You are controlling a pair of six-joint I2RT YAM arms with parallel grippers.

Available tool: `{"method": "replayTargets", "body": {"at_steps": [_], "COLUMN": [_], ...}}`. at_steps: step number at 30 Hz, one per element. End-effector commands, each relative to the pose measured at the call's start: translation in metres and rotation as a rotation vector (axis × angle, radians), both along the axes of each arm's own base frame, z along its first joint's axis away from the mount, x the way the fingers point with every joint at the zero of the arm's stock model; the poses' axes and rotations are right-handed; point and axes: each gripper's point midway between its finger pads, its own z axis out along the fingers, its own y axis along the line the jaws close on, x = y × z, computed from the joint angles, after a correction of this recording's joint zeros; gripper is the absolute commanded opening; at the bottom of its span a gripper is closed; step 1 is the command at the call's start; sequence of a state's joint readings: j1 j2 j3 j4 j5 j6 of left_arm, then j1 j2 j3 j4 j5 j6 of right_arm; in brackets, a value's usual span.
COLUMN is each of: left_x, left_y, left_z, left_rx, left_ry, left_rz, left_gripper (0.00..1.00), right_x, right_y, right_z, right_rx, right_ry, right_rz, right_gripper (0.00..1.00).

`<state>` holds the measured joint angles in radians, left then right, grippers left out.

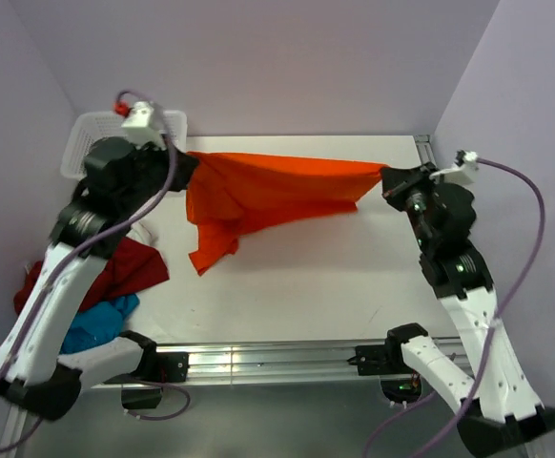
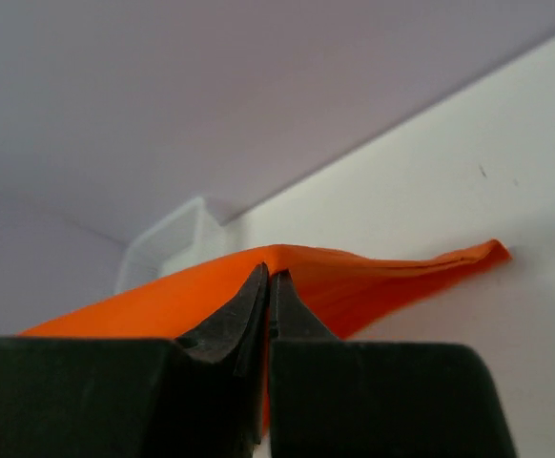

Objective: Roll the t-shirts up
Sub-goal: Flatten the tshirt

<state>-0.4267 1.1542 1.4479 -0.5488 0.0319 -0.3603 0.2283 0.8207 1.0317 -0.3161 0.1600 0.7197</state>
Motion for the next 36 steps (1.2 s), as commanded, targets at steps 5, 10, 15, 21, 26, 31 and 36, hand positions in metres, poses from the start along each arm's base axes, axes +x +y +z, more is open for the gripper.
{"method": "replayTargets", "body": {"at_steps": [5,10,15,21,26,31,36], "left_x": [-0.089,-0.115,-0.120,-0.069,0.033,0.118,0.167], "left_y": [0.012,0.018,-0.007,-0.033,-0.050,-0.062,-0.070], "left_z": [0.094,0.127,0.141,0.107,0.017,-0.094,-0.140], "left_rx": [-0.170,-0.235,-0.267,-0.198,-0.119,-0.024,0.026], "left_ry": [-0.276,-0.339,-0.333,-0.220,-0.031,0.146,0.160], "left_rz": [-0.081,-0.116,-0.250,-0.229,-0.178,-0.108,-0.061], "left_gripper": [0.00,0.00,0.00,0.00,0.00,0.00,0.00], "right_x": [-0.076,-0.119,-0.133,-0.094,-0.037,0.014,0.064], "right_y": [-0.010,-0.023,-0.039,-0.044,-0.047,-0.050,-0.051], "right_z": [0.083,0.128,0.161,0.139,0.055,-0.031,-0.079], "right_rx": [0.044,0.041,0.029,-0.006,-0.014,-0.007,0.028], "right_ry": [-0.269,-0.373,-0.389,-0.269,-0.110,0.044,0.090], "right_rz": [0.048,0.032,-0.040,-0.109,-0.201,-0.255,-0.278], "right_gripper": [0.00,0.00,0.00,0.00,0.00,0.00,0.00]}}
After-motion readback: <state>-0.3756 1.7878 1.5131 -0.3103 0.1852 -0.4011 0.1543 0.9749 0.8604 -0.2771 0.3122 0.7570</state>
